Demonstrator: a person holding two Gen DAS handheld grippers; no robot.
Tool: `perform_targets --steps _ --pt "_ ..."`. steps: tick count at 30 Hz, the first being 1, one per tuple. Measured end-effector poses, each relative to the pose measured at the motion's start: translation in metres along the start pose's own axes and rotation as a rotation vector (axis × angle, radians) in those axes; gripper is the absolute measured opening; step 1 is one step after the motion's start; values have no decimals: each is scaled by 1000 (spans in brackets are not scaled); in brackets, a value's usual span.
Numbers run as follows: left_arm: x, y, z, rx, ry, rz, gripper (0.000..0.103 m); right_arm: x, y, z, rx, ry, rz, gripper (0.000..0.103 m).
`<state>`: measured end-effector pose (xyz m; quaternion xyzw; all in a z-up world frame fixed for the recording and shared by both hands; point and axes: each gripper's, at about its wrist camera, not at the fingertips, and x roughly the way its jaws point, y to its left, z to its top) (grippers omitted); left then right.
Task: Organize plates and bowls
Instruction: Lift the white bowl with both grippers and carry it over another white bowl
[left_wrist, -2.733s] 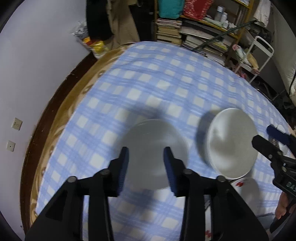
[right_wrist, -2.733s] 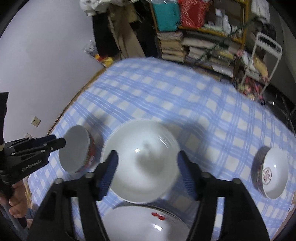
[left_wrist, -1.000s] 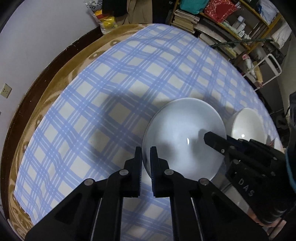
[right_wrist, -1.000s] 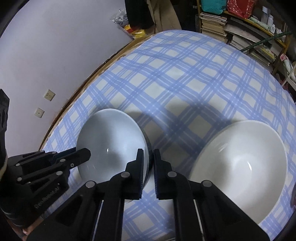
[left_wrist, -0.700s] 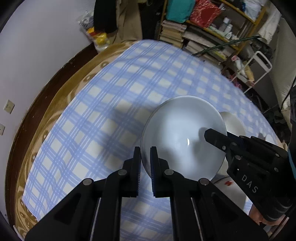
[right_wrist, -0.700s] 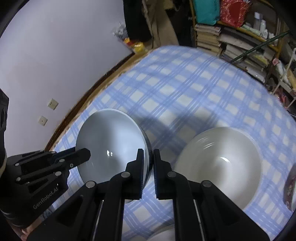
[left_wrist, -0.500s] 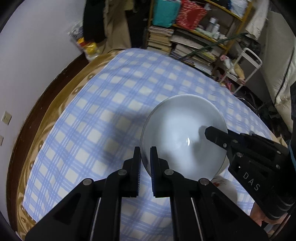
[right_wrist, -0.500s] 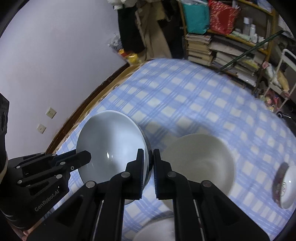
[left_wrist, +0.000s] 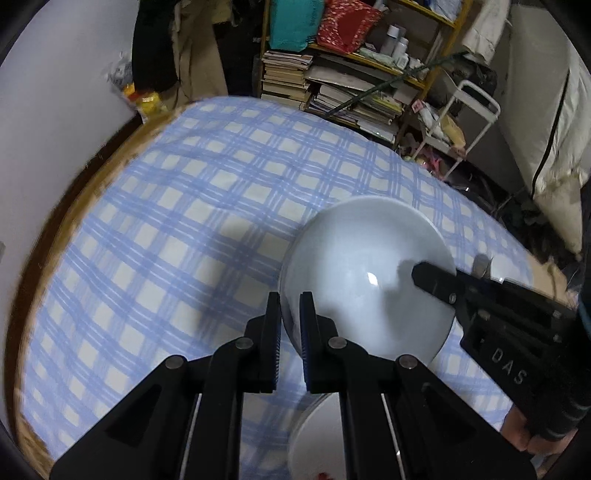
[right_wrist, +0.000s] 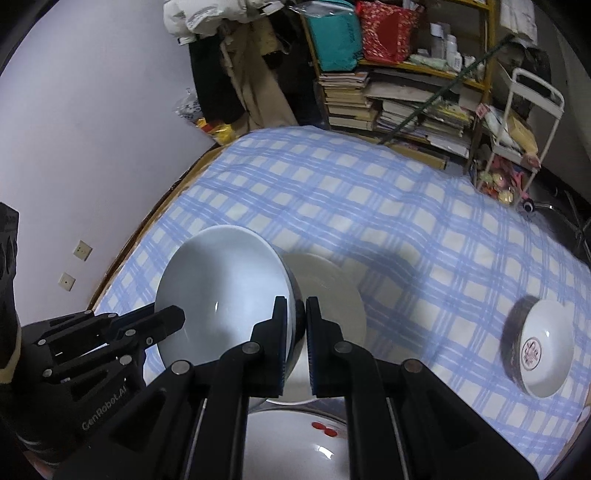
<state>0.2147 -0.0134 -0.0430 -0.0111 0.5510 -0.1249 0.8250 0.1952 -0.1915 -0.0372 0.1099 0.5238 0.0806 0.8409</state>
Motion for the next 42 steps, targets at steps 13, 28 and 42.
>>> perform_targets --steps 13,28,42 --pt "23 -4 -7 27 16 20 8 20 -7 -25 -23 -9 -22 11" --pt "41 -12 -11 80 40 60 8 31 -15 -30 -38 0 -60 11" --pt "64 -4 -5 35 105 1 8 42 -11 -29 -95 -22 -133 11"
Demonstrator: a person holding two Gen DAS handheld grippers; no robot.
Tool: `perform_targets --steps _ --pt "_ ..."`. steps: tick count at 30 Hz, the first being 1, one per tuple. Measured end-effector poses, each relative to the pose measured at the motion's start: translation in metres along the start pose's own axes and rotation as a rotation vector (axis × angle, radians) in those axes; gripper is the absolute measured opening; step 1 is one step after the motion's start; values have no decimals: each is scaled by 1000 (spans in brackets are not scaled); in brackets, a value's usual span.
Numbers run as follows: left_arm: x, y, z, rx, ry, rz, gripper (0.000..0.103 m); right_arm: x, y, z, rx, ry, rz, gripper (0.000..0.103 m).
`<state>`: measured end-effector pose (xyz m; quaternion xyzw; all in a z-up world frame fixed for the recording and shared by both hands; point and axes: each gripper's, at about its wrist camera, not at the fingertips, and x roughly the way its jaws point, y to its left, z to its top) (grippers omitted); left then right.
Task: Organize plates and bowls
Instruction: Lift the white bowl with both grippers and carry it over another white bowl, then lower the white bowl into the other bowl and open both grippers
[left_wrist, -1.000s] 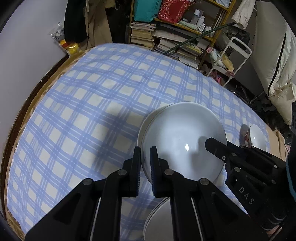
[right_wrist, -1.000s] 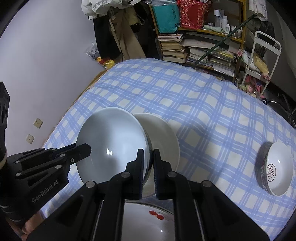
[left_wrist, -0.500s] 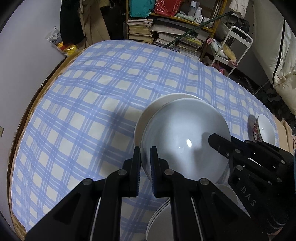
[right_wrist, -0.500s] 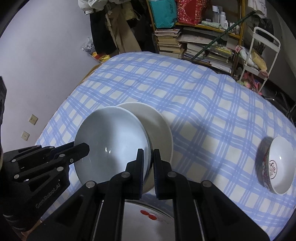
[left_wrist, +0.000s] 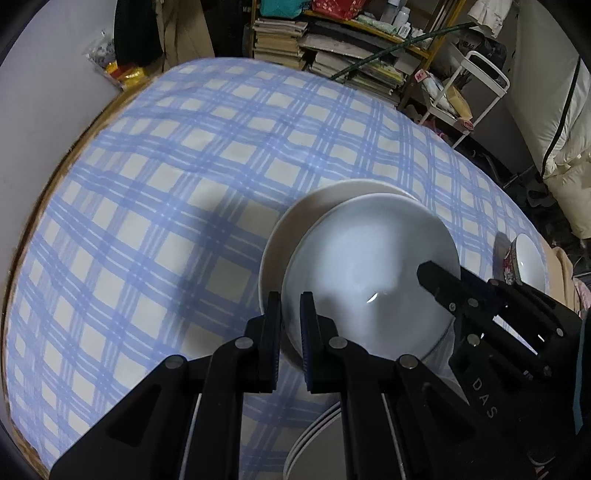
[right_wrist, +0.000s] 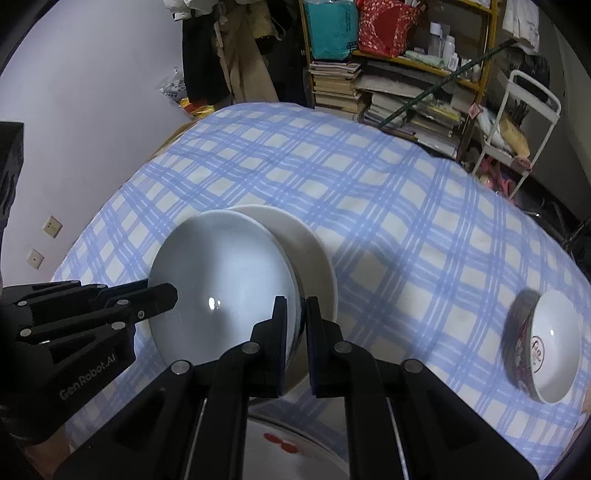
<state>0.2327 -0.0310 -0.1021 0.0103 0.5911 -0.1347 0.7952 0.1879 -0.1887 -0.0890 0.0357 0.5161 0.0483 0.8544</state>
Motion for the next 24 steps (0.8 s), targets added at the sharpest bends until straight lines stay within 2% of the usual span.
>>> perform_targets --steps 7,13,15,18,21,23,24 --pt "-4 -5 -1 18 -14 18 8 0 0 1 -20 -15 -29 11" --pt "-15 -4 0 29 -48 18 9 -9 -1 5 -21 -63 -7 13" --pt "-17 -7 -1 45 -59 49 10 -12 -3 7 -14 -68 0 13" --pt "-18 -10 -1 56 -60 54 12 -17 -10 9 8 -64 8 14" --pt "-21 -14 -1 55 -65 54 15 -25 -23 11 50 -58 12 26" --pt "-21 -18 0 53 -65 62 16 -33 -34 10 79 -68 0 45" --pt "-22 -21 -1 56 -62 63 17 -37 -38 9 92 -73 -8 49"
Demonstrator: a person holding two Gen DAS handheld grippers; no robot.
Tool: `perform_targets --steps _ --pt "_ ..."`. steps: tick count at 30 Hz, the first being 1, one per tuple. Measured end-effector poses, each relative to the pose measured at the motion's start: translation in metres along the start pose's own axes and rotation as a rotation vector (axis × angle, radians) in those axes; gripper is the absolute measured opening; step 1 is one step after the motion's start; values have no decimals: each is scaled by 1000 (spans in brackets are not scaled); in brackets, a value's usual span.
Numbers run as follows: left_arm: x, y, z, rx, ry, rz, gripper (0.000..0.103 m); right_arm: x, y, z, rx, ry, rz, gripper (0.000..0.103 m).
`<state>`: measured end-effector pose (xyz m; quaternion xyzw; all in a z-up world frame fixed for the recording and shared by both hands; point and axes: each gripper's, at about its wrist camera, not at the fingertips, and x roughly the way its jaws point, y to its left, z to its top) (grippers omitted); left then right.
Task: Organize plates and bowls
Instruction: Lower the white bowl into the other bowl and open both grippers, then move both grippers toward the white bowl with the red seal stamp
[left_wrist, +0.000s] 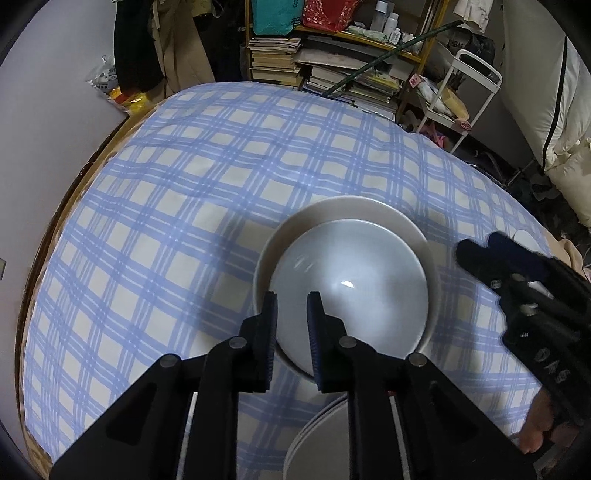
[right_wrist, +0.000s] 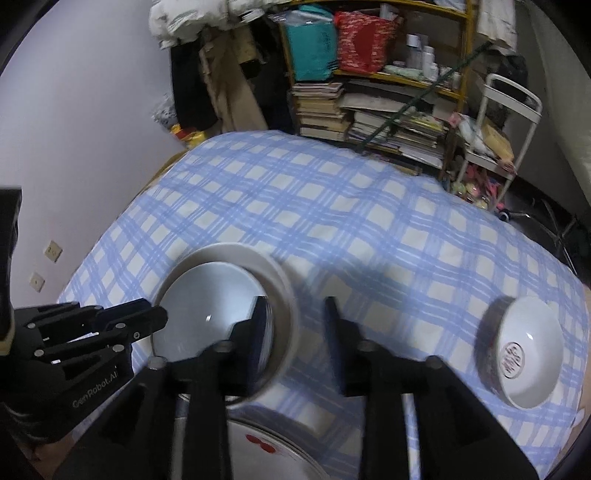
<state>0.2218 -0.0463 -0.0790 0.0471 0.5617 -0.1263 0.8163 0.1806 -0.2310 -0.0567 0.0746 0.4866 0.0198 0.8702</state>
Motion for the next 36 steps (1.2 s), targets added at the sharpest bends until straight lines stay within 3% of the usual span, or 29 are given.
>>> perform_targets --steps 6,8,11,14,21,36 --pt "-8 -18 4 24 1 11 24 -25 -39 0 75 -17 -54 70" --pt "-15 -28 7 37 -15 13 43 -35 -54 -1 103 -22 -85 82" --pt "-27 -44 10 77 -70 34 65 -43 -74 -1 152 -14 -87 89" --pt "-34 -61 14 105 -92 30 80 -53 -95 -3 186 -18 -105 98" --pt "-32 -95 29 115 -68 -55 81 -71 -134 -9 233 -44 -197 100" --pt "-9 -181 41 254 -82 -81 81 -89 -215 -24 366 -89 -249 100"
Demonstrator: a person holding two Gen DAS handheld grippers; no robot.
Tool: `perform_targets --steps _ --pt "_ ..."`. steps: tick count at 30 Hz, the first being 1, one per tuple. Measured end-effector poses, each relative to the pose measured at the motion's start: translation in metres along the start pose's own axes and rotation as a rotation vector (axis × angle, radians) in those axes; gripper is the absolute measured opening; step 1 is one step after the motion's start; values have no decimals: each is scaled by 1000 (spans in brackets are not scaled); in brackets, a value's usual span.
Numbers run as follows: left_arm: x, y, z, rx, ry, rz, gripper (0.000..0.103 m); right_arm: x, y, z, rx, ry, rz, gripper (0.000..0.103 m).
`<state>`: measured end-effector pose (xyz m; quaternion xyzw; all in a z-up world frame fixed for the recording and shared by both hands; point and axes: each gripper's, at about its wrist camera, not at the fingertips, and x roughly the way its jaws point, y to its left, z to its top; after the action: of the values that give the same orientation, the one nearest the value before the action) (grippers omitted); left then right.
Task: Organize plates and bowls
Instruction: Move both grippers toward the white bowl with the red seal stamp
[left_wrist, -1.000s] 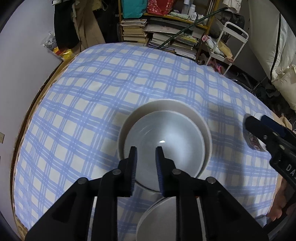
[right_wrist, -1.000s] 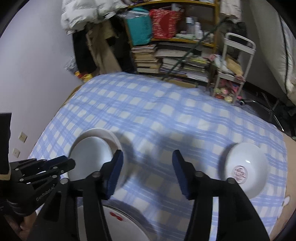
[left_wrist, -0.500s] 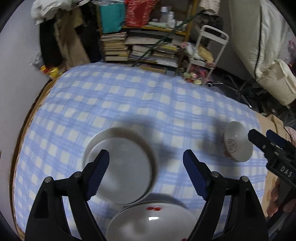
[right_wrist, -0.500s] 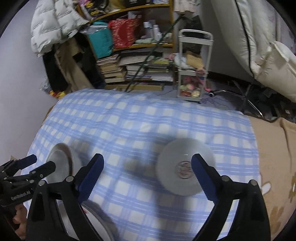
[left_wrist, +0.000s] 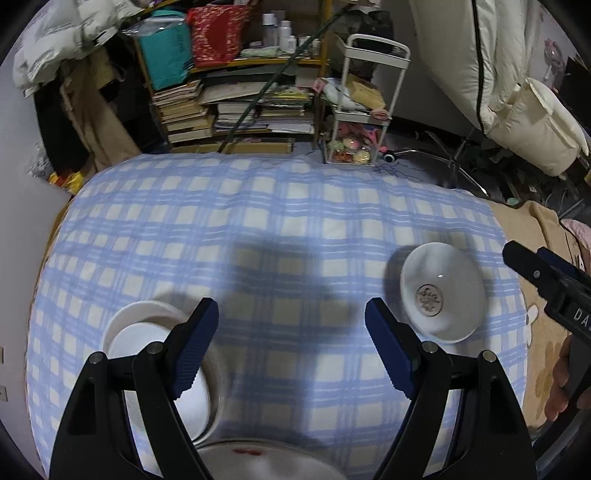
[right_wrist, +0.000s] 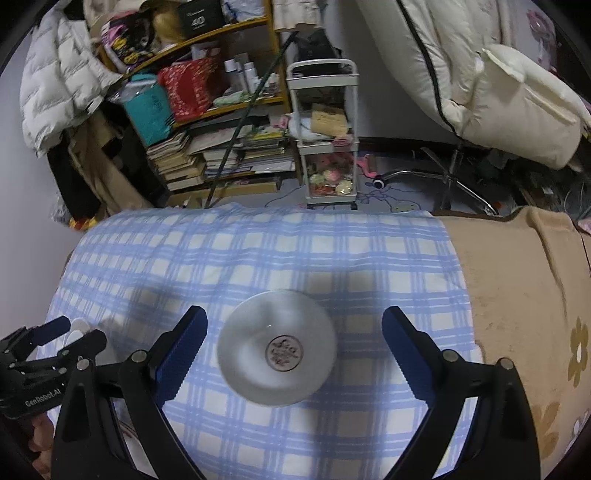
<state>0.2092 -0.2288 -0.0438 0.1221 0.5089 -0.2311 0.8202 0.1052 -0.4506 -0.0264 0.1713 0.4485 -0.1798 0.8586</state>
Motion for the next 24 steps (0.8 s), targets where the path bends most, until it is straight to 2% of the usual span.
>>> perform_targets --steps 12,20,24 --pt "30 -48 14 63 14 -18 81 21 -32 -1 69 44 -23 100" --pt "70 -58 11 74 100 -20 81 42 -38 0 48 92 -66 100" --pt "81 -55 7 30 128 -122 81 53 -43 -4 62 123 -65 100"
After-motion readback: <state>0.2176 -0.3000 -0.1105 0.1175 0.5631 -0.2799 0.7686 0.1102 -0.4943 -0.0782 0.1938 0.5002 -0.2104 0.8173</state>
